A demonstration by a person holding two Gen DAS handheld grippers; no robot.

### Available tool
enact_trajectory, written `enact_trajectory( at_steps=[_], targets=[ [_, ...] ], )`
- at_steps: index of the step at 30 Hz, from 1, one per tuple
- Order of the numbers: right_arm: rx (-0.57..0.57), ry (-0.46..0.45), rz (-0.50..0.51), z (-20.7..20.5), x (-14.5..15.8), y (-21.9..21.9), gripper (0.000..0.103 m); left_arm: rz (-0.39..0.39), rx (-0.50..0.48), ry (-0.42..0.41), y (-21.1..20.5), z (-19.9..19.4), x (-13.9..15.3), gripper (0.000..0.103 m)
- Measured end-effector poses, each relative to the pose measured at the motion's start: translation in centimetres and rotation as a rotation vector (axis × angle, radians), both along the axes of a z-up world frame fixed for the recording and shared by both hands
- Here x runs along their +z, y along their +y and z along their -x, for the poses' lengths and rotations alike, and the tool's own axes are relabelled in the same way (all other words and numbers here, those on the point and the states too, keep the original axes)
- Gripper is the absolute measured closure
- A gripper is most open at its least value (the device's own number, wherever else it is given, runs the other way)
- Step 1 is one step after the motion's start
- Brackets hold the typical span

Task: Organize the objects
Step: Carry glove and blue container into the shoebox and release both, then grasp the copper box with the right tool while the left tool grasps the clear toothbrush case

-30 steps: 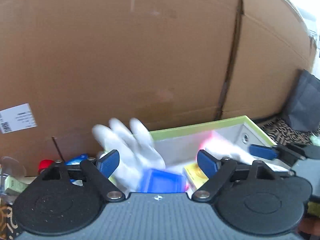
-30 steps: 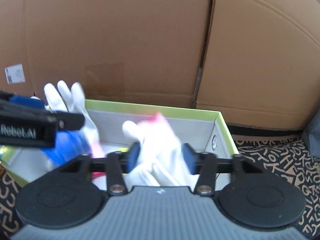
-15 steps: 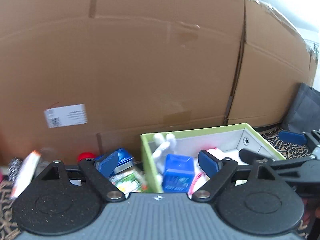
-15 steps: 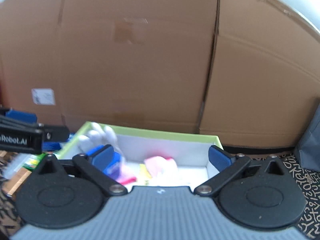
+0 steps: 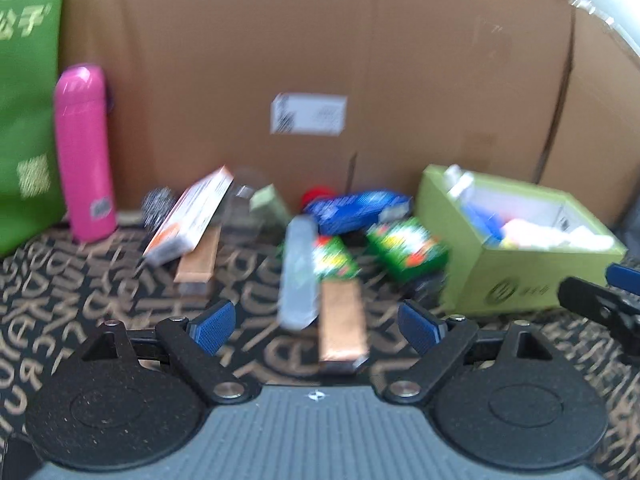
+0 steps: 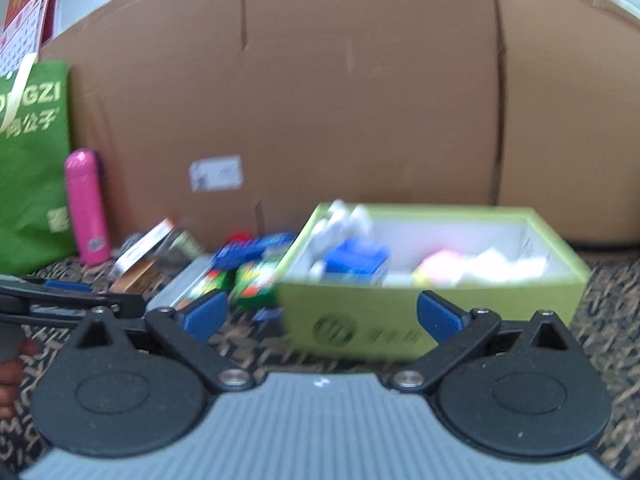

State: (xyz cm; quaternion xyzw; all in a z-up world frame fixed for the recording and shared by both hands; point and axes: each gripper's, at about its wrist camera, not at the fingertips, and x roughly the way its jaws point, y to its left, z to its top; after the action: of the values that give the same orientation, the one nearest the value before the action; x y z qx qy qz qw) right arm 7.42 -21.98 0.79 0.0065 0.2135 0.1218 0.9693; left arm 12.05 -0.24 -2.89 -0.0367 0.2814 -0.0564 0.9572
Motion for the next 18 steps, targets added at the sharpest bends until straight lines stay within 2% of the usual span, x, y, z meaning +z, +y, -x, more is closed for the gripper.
enact_trajectory(
  at_steps=[3,7,10,12,13,14,15,16,18],
  targets=[
    [0.037,0.056,-0.001,0.0,-1.8,1.5,0.000,-0.006,0.022,0.035,0.8,-1.8,-1.3,0.012],
    [0.068,0.099,0.007,0.3,-3.0,3.4,0.000,0.012,0.045,0.022,1.2,-4.3,-1.4,0.013],
    [0.105,0.122,0.008,0.1,-3.4,5.1,0.000,0.025,0.021,0.023,0.6,-6.8,-1.6,0.015],
    [0.137,0.127,0.011,0.2,-3.5,6.3,0.000,0.021,0.006,0.061,0.3,-8.4,-2.2,0.032],
    [0.153,0.128,0.016,0.0,-3.5,7.0,0.000,0.023,-0.006,0.094,0.4,-9.1,-2.6,0.043],
    [0.166,0.129,0.024,-0.2,-3.6,7.7,0.000,0.060,-0.019,0.094,0.9,-9.3,-2.8,0.054],
    [0.180,0.130,0.036,-0.4,-3.6,8.4,0.000,0.092,-0.025,0.109,1.5,-9.4,-2.8,0.060],
    [0.190,0.132,0.046,-0.8,-3.7,9.1,0.000,0.115,-0.029,0.124,2.1,-9.3,-2.6,0.072],
    [0.209,0.138,0.062,-1.7,-3.9,10.6,0.000,0.147,-0.031,0.125,3.4,-8.6,-2.4,0.074]
  ],
)
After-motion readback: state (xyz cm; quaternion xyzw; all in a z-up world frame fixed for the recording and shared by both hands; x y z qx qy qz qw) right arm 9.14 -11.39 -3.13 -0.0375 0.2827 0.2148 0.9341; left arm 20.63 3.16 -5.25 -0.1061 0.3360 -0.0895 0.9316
